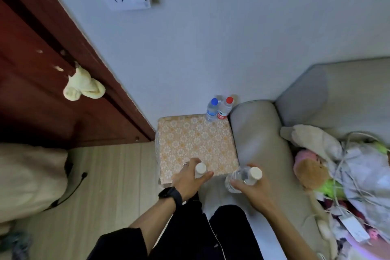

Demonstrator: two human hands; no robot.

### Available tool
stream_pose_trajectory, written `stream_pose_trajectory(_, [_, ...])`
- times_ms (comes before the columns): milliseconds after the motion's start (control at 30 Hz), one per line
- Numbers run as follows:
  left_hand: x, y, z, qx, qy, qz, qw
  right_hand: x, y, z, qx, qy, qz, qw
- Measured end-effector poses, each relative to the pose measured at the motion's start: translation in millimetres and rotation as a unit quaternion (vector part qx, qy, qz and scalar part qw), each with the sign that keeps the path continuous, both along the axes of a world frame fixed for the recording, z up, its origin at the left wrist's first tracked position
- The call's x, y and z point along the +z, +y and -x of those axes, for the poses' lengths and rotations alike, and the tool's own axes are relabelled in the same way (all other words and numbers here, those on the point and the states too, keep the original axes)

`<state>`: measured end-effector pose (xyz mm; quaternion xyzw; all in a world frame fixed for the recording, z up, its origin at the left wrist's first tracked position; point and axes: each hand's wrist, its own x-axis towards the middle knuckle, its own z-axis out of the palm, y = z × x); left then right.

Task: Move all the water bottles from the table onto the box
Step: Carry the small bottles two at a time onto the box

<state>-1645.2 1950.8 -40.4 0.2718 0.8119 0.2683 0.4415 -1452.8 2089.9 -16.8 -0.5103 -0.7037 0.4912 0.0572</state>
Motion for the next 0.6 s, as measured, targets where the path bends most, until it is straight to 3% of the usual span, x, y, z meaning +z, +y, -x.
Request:
stream_pose_trajectory(267, [-33.9, 54.4, 25.2, -0.009, -0.066, 0.056, 0.996, -58.5, 54.8, 23.2, 0.034, -0.085, 0.07, 0.993])
stream_pose_trajectory(600, [-92.2, 109.0, 1.8, 0.098, -0.019, 0.098, 0.99, -122.3, 105.1, 47.3, 0.114, -0.134, 0.082, 0.981])
